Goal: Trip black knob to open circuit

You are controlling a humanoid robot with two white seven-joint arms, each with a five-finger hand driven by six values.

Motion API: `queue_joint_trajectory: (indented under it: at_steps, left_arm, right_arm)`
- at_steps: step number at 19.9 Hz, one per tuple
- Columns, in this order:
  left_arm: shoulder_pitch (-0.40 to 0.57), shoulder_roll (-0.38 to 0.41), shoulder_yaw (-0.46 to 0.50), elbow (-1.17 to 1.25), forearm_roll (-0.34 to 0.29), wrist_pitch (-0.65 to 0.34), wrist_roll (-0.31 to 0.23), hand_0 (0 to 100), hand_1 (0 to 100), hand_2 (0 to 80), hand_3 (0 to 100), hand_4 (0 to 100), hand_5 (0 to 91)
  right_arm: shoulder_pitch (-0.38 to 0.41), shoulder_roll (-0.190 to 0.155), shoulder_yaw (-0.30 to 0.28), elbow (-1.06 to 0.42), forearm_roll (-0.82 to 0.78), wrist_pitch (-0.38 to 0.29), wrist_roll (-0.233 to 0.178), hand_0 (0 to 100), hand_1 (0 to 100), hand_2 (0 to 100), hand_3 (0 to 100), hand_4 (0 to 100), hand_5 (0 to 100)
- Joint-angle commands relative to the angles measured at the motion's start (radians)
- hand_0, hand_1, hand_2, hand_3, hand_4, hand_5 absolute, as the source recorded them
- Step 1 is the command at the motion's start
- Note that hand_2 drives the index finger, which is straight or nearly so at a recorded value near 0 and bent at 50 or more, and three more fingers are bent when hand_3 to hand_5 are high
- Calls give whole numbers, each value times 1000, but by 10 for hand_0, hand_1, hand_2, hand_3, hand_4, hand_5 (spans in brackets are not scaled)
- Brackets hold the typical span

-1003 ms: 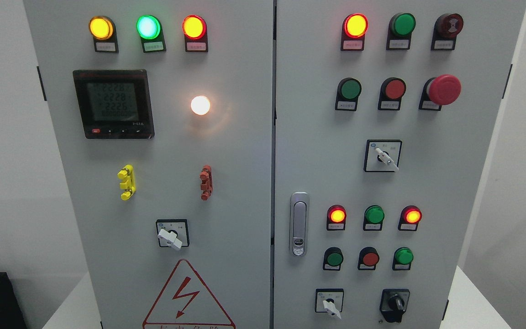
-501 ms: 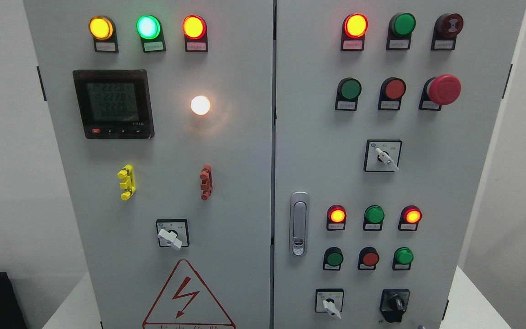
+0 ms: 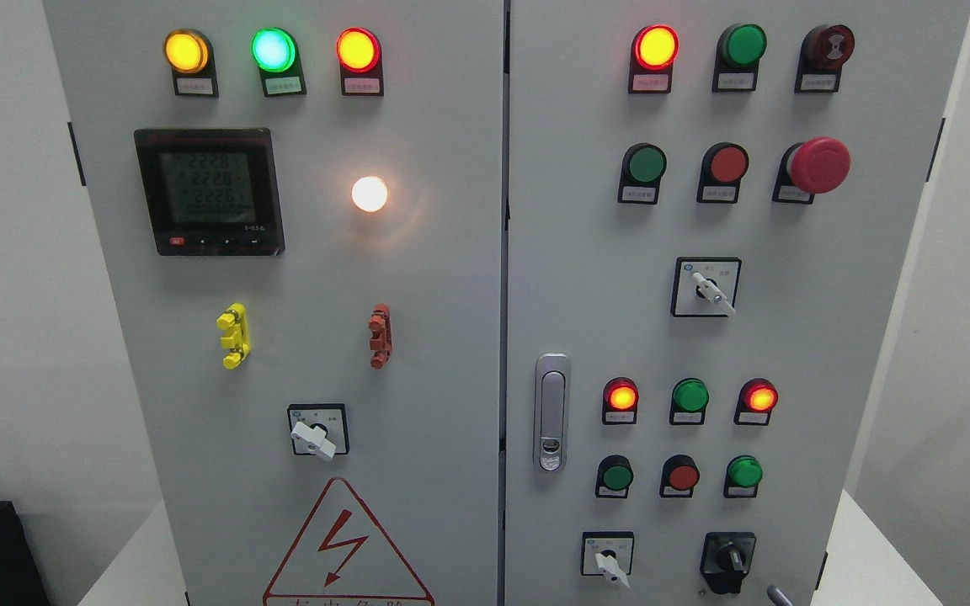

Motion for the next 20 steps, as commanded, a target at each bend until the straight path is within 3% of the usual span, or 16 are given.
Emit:
queue_joint_trajectory:
  at_steps: [1, 20]
  left_arm:
    - [0, 0, 0, -25, 0, -1, 0, 120, 389, 0, 0, 0, 0]
    - [0, 0, 0, -25, 0, -1, 0, 120, 389, 0, 0, 0, 0]
  right_arm:
    - [-3, 1, 7, -10, 2, -1, 2, 0, 48, 0, 1000, 987, 969]
    - [-11, 3, 23, -5, 18, 1, 5, 0, 46, 11, 1000, 987, 968]
